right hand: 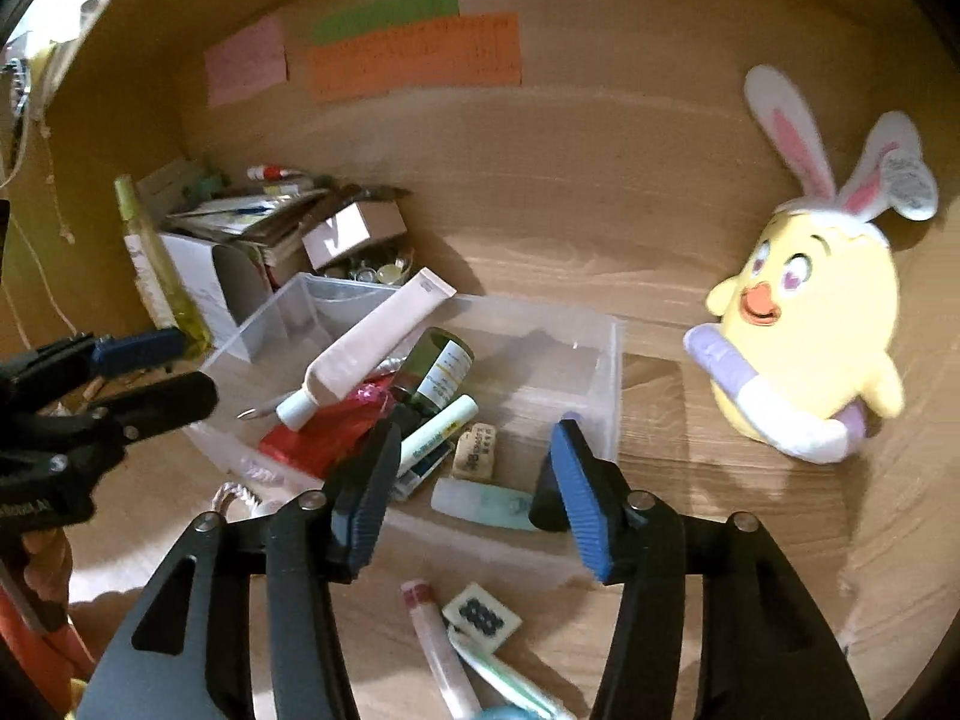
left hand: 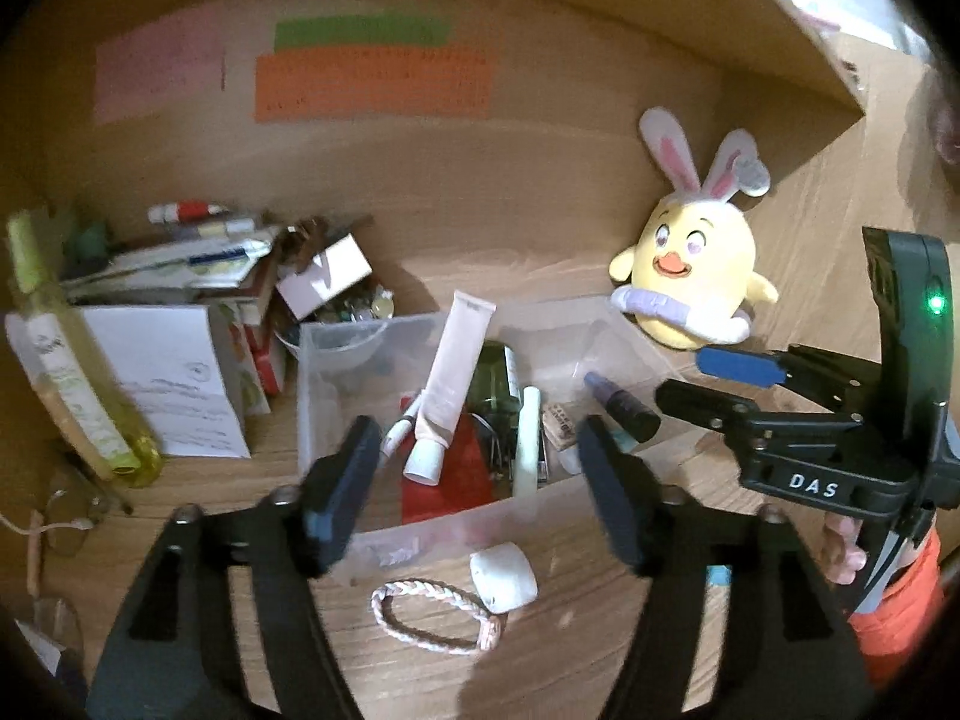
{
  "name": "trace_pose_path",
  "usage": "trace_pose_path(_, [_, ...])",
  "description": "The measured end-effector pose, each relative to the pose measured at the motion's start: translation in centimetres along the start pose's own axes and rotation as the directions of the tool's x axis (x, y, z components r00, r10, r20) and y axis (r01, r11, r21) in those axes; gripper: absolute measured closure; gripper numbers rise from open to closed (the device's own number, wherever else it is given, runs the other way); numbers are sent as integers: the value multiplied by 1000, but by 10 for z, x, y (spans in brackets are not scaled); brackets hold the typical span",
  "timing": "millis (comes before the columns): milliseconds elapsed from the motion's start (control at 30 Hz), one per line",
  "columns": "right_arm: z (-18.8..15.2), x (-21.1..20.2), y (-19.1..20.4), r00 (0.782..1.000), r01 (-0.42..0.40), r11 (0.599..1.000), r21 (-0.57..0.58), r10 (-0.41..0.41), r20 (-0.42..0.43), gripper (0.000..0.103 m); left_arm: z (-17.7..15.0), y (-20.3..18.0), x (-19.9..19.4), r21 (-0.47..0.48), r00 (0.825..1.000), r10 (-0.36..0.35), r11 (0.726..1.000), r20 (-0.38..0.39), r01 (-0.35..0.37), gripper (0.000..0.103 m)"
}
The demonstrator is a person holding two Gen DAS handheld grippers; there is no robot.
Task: Organize objects
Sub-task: 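Grasp the white rope loop with the left tool while the right tool grasps the blue tape roll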
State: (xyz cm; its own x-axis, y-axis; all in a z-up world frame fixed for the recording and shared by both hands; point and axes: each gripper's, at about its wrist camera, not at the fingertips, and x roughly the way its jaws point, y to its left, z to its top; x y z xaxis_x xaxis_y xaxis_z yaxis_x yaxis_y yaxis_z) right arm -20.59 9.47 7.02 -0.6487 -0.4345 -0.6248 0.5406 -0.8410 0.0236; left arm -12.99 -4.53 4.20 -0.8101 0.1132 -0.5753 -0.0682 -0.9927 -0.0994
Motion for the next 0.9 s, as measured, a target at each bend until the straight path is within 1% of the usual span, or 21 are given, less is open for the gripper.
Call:
trace_pose_path(67, [-6, -9, -3, 1000, 7, 1000, 0, -7, 8, 54, -4, -1, -7, 7, 1000, 7, 1000, 9, -7, 25])
trace_pose_path(133, [-13, -17, -8, 1000, 2, 1000, 16, -2, 8, 54, -11, -1, -10, 6, 1000, 10, 1000, 0, -10, 23])
trace_pose_path(233, [-28, -23, -16, 1000, -14, 999, 46, 14, -8, 53, -26, 0, -8, 10, 998, 22, 1000, -51, -21, 22])
trace_pose_path(333, [-48, -28, -22, 999, -26, 998, 56, 28, -42, 53, -44, 1, 0, 22, 993, 34, 999, -115, -32, 22])
trace_pose_path(400, [-63, -30, -24, 998, -23, 998, 56, 26, -64, 53, -60, 0, 9, 31, 986, 40, 999, -164, -36, 22])
trace_pose_path(533, [-91, -33, -27, 993, -31, 996, 78, 39, -107, 53, -82, -3, 22, 37, 973, 35, 999, -230, -27, 24])
trace_pose_path(600, [-102, -32, -27, 990, -43, 995, 92, 54, -131, 50, -89, -5, 30, 33, 964, 21, 999, -264, -13, 34])
trace_pose_path(633, [-108, -31, -27, 988, -42, 995, 94, 55, -142, 50, -91, -6, 33, 35, 960, 18, 999, -278, -8, 37])
trace_pose_path(667, [-112, -30, -26, 987, -36, 995, 93, 50, -150, 50, -93, -7, 35, 38, 958, 16, 999, -287, -5, 40])
trace_pose_path(733, [-119, -27, -24, 985, -30, 995, 90, 44, -165, 50, -96, -8, 40, 43, 953, 18, 999, -302, -5, 40])
trace_pose_path(767, [-121, -25, -24, 984, -30, 995, 91, 46, -172, 50, -97, -8, 41, 43, 952, 16, 999, -307, -3, 44])
trace_pose_path(867, [-125, -16, -24, 979, -34, 994, 106, 54, -195, 50, -98, -7, 47, 41, 944, 13, 999, -329, 1, 57])
trace_pose_path(900, [-126, -14, -24, 979, -34, 993, 112, 56, -196, 50, -98, -6, 47, 43, 946, 19, 999, -323, -5, 61])
